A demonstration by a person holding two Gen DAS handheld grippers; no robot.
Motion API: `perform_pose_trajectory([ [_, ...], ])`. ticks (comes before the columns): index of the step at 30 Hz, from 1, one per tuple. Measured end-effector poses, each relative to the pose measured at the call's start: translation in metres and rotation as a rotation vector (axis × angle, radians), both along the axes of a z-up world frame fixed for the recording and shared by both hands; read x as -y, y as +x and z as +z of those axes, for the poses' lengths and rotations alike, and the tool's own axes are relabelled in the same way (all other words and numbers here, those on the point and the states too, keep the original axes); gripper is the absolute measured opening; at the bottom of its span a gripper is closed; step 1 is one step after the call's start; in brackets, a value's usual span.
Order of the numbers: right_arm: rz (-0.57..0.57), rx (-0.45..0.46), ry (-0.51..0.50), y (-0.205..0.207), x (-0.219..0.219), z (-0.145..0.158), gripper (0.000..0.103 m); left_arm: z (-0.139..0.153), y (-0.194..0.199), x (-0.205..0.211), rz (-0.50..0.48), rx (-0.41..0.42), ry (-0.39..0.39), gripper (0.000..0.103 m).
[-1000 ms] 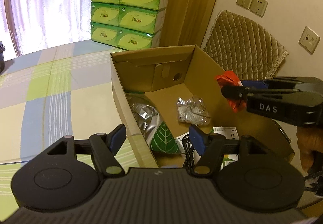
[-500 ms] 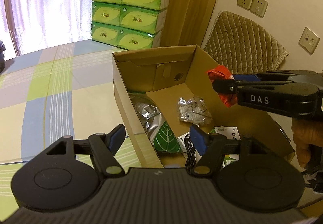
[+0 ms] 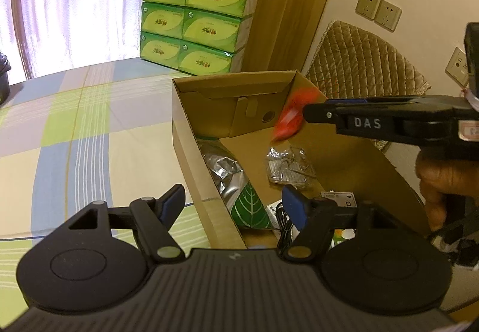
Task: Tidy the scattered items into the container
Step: 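Lower the red packet into the box and open the right tool, then withdraw both tools from the cardboard box back over the table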
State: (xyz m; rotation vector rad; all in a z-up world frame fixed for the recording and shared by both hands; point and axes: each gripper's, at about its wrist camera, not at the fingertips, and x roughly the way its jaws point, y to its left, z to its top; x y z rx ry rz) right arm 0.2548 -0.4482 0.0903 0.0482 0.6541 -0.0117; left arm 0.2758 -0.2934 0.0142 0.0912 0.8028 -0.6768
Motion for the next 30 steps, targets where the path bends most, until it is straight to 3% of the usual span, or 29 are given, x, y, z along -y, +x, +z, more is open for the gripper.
perform_pose_trajectory([
  [1,-0.018,0.023,-0.001,-0.003,0.001,0.0,0.096,0.0,0.0,0.0,0.0,-0.001,0.0,0.067],
  [20,-0.018,-0.035,-0.022,-0.018,0.005,-0.008,0.096,-0.004,-0.003,-0.001,-0.006,-0.011,0.012,0.068],
  [30,-0.01,-0.11,-0.036,-0.029,0.004,-0.008,0.096,-0.001,-0.015,-0.004,0.0,-0.002,0.013,0.088],
])
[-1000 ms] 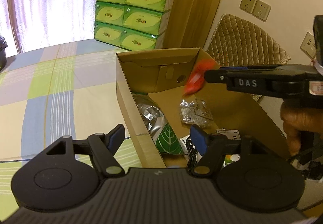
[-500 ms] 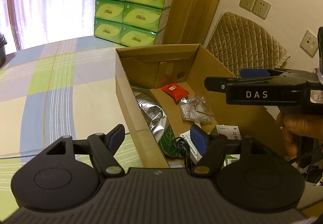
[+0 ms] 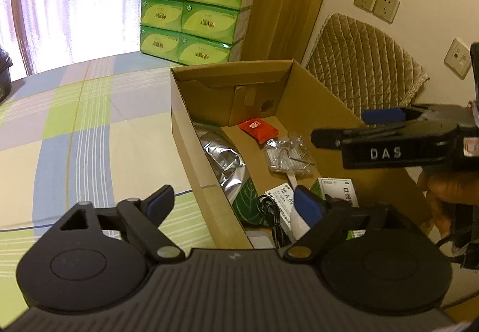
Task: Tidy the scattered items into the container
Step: 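Withdraw both tools from the cardboard box back over the table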
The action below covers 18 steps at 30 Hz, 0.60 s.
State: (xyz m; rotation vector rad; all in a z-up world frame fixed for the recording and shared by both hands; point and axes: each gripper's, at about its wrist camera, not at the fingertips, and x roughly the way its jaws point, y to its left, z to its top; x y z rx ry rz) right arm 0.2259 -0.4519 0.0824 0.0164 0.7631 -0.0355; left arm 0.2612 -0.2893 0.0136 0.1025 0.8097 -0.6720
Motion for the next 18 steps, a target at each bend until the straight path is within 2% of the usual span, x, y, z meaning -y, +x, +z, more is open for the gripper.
perform_pose_trajectory([
  [6,-0.036,-0.014,0.018,-0.017,0.004,0.007,0.096,0.009,-0.011,-0.009,0.03,0.042,0.004,0.101],
  [16,-0.049,-0.021,0.044,-0.049,-0.001,0.018,0.096,0.018,-0.038,-0.027,0.101,0.054,0.026,0.102],
  [18,-0.055,-0.018,0.058,-0.054,-0.003,0.022,0.103,0.019,-0.044,-0.032,0.11,0.055,0.023,0.102],
])
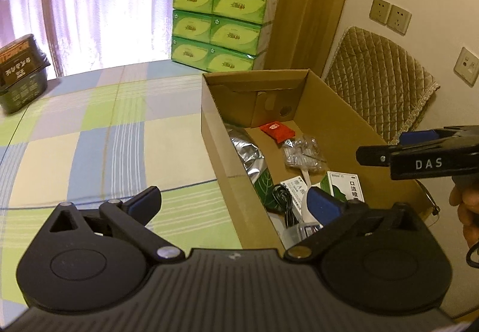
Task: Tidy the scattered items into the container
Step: 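Withdraw both tools from the cardboard box back over the table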
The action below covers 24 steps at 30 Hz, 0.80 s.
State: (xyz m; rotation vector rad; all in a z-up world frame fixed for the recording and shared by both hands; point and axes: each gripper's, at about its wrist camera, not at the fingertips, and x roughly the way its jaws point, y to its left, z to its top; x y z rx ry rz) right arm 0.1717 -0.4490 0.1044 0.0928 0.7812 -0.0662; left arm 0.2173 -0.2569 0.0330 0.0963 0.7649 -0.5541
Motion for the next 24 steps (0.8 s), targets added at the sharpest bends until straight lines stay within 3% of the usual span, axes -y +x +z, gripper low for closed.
perform_pose_trajectory([
  [13,0.016,0.005,-0.003,-0.047,-0.028,0.015,0.103,0.006,-0.038,-0.034,0.071,-0.054,0.02,0.102],
  [24,0.0,0.024,0.006,-0.097,-0.046,0.033,0.103,0.024,-0.075,-0.058,0.092,-0.074,-0.007,0.101],
])
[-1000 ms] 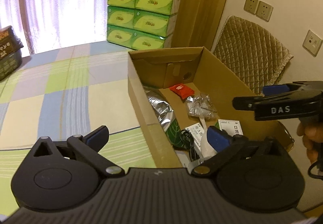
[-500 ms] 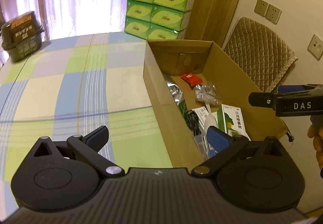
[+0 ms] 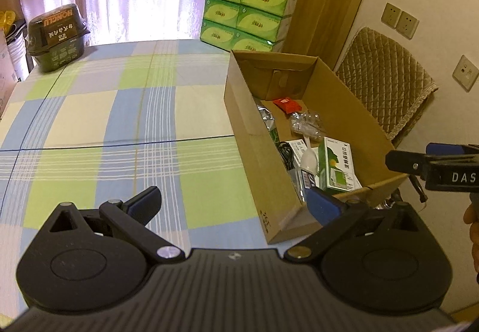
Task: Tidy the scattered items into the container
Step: 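Withdraw both tools from the cardboard box back over the table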
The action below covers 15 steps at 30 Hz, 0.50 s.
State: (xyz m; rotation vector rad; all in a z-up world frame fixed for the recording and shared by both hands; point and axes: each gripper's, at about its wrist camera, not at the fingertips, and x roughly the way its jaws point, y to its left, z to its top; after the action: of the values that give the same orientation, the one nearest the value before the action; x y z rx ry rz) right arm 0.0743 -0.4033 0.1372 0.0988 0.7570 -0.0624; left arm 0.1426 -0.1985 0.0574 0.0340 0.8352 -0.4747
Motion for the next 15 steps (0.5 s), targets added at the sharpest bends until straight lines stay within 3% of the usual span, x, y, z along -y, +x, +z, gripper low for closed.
perform_pose_trajectory([
  [15,-0.016,0.03,0.028,-0.062,-0.022,0.018,0.103,0.023,-0.047,-0.005,-0.023,-0.002,-0.029,0.101],
])
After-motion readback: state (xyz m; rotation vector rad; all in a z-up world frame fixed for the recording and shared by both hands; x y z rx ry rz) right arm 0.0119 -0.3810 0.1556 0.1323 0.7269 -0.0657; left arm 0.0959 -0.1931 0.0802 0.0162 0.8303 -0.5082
